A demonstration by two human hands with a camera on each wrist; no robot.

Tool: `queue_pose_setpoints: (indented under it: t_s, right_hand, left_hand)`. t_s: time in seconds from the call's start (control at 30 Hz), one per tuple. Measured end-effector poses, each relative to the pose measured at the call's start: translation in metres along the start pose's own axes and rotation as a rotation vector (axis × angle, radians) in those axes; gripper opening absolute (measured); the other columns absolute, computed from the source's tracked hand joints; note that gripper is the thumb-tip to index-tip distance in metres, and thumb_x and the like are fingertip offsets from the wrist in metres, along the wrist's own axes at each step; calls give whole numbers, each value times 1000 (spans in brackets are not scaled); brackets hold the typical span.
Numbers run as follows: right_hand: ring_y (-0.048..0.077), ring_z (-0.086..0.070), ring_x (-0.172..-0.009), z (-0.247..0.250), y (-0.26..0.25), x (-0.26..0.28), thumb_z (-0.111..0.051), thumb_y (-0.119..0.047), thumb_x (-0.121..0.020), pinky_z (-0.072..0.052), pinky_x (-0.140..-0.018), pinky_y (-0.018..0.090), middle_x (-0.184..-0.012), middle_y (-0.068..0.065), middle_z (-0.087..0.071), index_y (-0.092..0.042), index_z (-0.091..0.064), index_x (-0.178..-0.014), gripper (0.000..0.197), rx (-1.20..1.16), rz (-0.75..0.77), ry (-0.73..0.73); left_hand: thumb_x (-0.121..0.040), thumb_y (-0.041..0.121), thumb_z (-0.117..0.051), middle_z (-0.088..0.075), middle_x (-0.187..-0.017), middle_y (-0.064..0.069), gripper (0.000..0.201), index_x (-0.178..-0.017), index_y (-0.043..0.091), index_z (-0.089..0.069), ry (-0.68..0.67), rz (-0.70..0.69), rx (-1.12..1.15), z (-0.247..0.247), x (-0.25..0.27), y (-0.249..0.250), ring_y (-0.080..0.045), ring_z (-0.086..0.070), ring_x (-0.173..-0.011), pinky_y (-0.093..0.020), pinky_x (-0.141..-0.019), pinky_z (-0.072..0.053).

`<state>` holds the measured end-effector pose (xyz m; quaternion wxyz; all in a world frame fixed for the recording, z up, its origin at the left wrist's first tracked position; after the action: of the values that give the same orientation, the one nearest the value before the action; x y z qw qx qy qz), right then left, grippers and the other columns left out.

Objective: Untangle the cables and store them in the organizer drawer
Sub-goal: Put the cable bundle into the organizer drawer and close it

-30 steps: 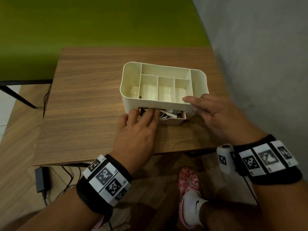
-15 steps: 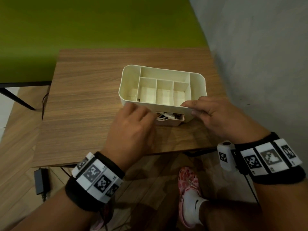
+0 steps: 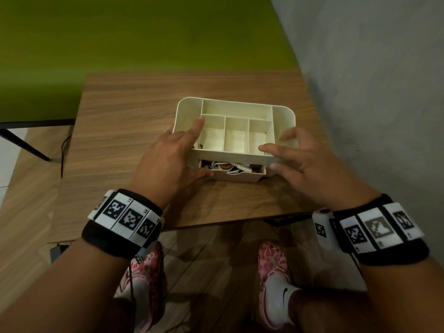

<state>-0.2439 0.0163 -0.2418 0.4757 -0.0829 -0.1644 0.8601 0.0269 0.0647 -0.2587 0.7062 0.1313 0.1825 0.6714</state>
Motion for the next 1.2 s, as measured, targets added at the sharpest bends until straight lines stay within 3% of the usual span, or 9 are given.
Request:
queue_pose_setpoints:
  t_s: [0.13, 0.33, 0.47, 0.63, 0.8, 0.93, 1.0, 1.07, 1.2]
  right_hand:
    - [30, -14, -149, -12, -7, 5, -68, -64, -72, -25, -114, 63, -160, 10, -18, -31, -64, -125, 63, 100, 94, 201]
    - [35, -30, -144, -39, -16, -4, -68, -46, -80, -35, -105, 46, -147, 18, -44, -13, -66, -109, 43, 110, -17, 333]
    - [33, -29, -144, -40, -19, -5, -68, -46, -80, -39, -102, 47, -144, 17, -47, -14, -64, -111, 45, 117, -47, 329]
    - [31, -25, -145, -38, -14, -7, -82, -44, -71, -42, -102, 49, -154, 14, -33, -22, -51, -136, 75, 140, -69, 295]
    - [31, -30, -143, -38, -14, -10, -82, -41, -72, -46, -101, 53, -150, 14, -39, -19, -53, -134, 72, 141, -67, 279]
    - [32, -36, -139, -9, -16, -11, -76, -60, -66, -40, -104, 57, -153, 12, -36, -24, -52, -138, 84, 156, 152, 265]
    - [33, -21, -147, 2, -11, -13, -75, -67, -64, -28, -110, 63, -161, 12, -22, -30, -45, -143, 93, 159, 273, 232]
    - [33, -6, -151, -2, -4, -15, -71, -72, -64, -22, -113, 65, -164, 10, -11, -35, -36, -148, 98, 121, 296, 131]
    - [29, -13, -151, -19, 0, -16, -63, -68, -70, -36, -108, 58, -162, 3, -23, -34, -46, -142, 82, 35, 225, 132]
  left_hand:
    - [-67, 47, -83, -60, -133, -12, 110, -155, 27, -20, -23, 4, -6, 0, -1, -1, -33, -52, -119, -47, -93, -47]
    - [-73, 48, -81, -69, -112, -14, 101, -154, 30, -22, 19, 36, -39, 0, -5, 0, -34, -65, -95, -41, -76, -51]
    - [-74, 44, -80, -70, -104, -14, 99, -154, 33, -22, 8, 77, -52, 4, -6, 2, -34, -65, -90, -36, -72, -46]
    - [-74, 44, -81, -72, -98, -13, 99, -154, 30, -24, 16, 78, -62, 5, -5, 3, -33, -66, -86, -36, -71, -46]
    - [-74, 44, -80, -72, -96, -13, 99, -154, 30, -22, 0, 82, -74, 8, -6, 4, -33, -66, -85, -34, -68, -43]
    - [-74, 46, -80, -70, -93, -13, 99, -154, 33, -22, -54, 62, -56, 9, -6, 1, -33, -65, -84, -34, -69, -45]
    - [-73, 47, -80, -70, -92, -13, 98, -153, 36, -24, -69, 43, -45, 10, -4, -2, -34, -65, -83, -37, -71, -49]
    - [-71, 45, -82, -71, -95, -14, 99, -152, 38, -25, -70, 25, -26, 11, -2, -5, -34, -65, -84, -38, -72, -52]
    - [-71, 42, -83, -67, -116, -12, 99, -152, 31, -28, -19, -50, -27, 9, 0, -3, -32, -66, -92, -37, -73, -49]
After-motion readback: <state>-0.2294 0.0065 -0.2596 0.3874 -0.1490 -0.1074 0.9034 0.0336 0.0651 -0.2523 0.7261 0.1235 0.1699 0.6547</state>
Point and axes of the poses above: each hand's wrist, its own x-axis away from the middle knuckle, its own z-axis out of the back of the hand, y = z × x, the point moved 2 cm from there along -x, towards the middle knuckle
